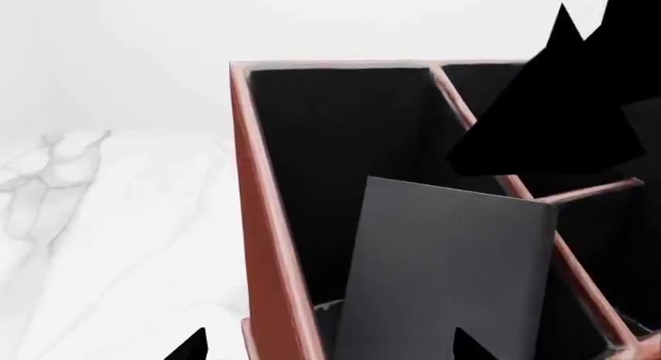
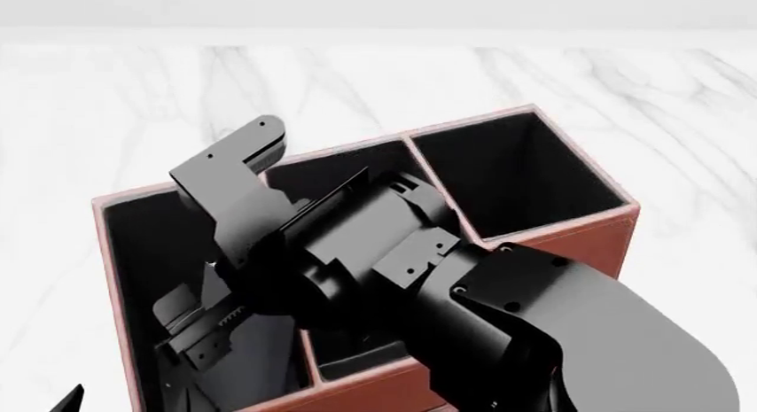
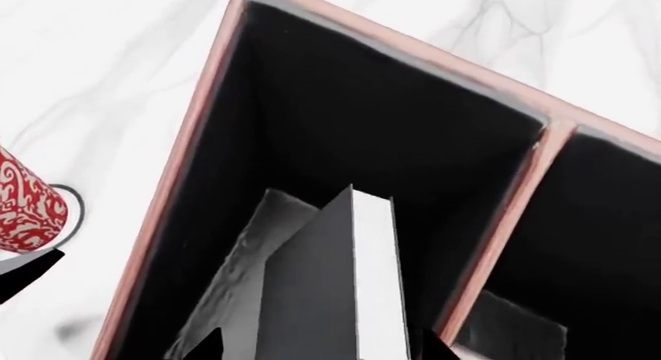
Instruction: Pick up the book and place it in the left compartment of the caddy.
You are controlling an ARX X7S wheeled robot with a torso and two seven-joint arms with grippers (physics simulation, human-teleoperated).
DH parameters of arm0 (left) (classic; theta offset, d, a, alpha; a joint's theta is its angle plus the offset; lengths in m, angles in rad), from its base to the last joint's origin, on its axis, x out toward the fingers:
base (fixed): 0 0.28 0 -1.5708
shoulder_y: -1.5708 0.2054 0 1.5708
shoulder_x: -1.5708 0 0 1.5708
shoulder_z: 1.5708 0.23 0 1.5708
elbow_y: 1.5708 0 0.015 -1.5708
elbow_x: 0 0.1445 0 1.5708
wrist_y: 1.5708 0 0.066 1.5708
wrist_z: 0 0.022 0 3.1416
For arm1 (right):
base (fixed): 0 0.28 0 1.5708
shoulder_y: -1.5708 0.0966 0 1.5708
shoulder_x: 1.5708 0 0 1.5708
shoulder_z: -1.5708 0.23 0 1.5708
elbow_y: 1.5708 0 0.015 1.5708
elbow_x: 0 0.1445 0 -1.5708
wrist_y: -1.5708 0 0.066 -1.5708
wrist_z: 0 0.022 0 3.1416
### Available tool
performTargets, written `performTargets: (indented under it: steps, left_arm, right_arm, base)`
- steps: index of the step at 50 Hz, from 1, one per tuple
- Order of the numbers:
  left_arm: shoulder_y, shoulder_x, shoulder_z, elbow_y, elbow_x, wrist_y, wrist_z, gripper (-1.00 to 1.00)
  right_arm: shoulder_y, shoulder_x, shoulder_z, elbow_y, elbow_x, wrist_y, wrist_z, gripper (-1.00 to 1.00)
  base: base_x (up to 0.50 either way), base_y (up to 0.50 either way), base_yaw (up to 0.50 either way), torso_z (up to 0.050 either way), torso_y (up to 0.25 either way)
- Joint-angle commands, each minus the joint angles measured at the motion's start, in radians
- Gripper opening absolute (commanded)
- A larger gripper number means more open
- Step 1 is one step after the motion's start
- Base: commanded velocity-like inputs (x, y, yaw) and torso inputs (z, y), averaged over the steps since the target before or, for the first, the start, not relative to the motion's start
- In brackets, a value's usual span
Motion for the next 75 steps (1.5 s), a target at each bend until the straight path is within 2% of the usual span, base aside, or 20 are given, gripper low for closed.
performTargets:
  steps: [1,23,31,37,42,43,47,50,52,55,57,59,63,68,73,75]
  left_arm:
    - [0.001,0.019,-0.023,0.003,0.019,-0.004,0.018,1.0]
    - [-0.001,0.016,-0.017,0.002,0.016,-0.002,0.014,1.0]
    - [-0.001,0.012,-0.021,0.009,0.008,-0.004,0.012,1.0]
    - [-0.001,0.01,-0.022,0.012,0.004,-0.006,0.008,1.0]
    - [0.0,0.009,-0.022,0.016,0.003,-0.007,0.005,1.0]
    - [0.001,0.008,-0.023,0.018,0.0,-0.008,0.005,1.0]
    - [0.002,0.006,-0.024,0.019,-0.001,-0.007,0.003,1.0]
    - [0.001,0.007,-0.023,0.019,-0.002,-0.007,0.003,1.0]
    - [0.002,0.007,-0.022,0.018,0.001,-0.006,0.001,1.0]
    - [0.003,0.006,-0.022,0.02,0.001,-0.005,-0.001,1.0]
    - [0.007,0.004,-0.021,0.028,0.002,-0.005,-0.004,1.0]
    - [0.009,0.003,-0.02,0.032,0.002,-0.005,-0.005,1.0]
    - [0.013,0.001,-0.018,0.041,0.006,-0.004,-0.009,1.0]
    - [0.014,0.0,-0.016,0.044,0.01,-0.003,-0.013,1.0]
    - [0.019,-0.002,-0.014,0.051,0.013,-0.001,-0.016,1.0]
    - [0.017,-0.001,-0.013,0.047,0.014,0.001,-0.016,1.0]
  right_arm:
    - [-0.006,-0.022,0.035,0.002,-0.022,-0.001,-0.022,1.0]
    - [-0.006,-0.022,0.035,0.021,-0.001,0.009,-0.017,1.0]
    - [0.091,-0.022,0.037,0.069,0.058,0.052,-0.099,1.0]
    - [0.198,-0.018,0.053,0.231,0.112,-0.02,-0.151,1.0]
    - [0.203,0.148,0.134,0.057,0.195,-0.028,-0.002,1.0]
    - [0.195,0.199,0.165,0.004,0.224,-0.051,0.08,1.0]
    - [0.135,0.369,0.275,-0.231,0.287,-0.187,0.252,1.0]
    - [0.052,0.463,0.354,-0.355,0.333,-0.297,0.284,1.0]
    - [-0.022,0.542,0.37,-0.491,0.275,-0.393,0.303,1.0]
    - [-0.113,0.631,0.316,-0.673,0.036,-0.524,0.478,1.0]
    - [-0.222,0.698,0.317,-0.782,-0.059,-0.649,0.528,1.0]
    - [-0.272,0.727,0.317,-0.823,-0.121,-0.712,0.564,1.0]
    - [-0.392,0.816,0.291,-0.98,-0.374,-0.837,0.737,1.0]
    - [-0.504,0.857,0.267,-1.051,-0.525,-0.931,0.826,1.0]
    - [-0.58,0.859,0.242,-1.067,-0.696,-0.942,0.966,1.0]
    - [-0.591,0.862,0.239,-1.074,-0.705,-0.95,0.97,1.0]
  base:
    - [0.0,0.0,0.0,0.0,0.0]
    - [0.0,0.0,0.0,0.0,0.0]
    - [0.0,0.0,0.0,0.0,0.0]
    - [0.0,0.0,0.0,0.0,0.0]
    - [0.0,0.0,0.0,0.0,0.0]
    - [0.0,0.0,0.0,0.0,0.0]
    - [0.0,0.0,0.0,0.0,0.0]
    - [0.0,0.0,0.0,0.0,0.0]
    - [0.0,0.0,0.0,0.0,0.0]
    - [0.0,0.0,0.0,0.0,0.0]
    - [0.0,0.0,0.0,0.0,0.0]
    - [0.0,0.0,0.0,0.0,0.0]
    - [0.0,0.0,0.0,0.0,0.0]
    - [0.0,0.0,0.0,0.0,0.0]
    - [0.0,0.0,0.0,0.0,0.0]
    - [0.0,0.0,0.0,0.0,0.0]
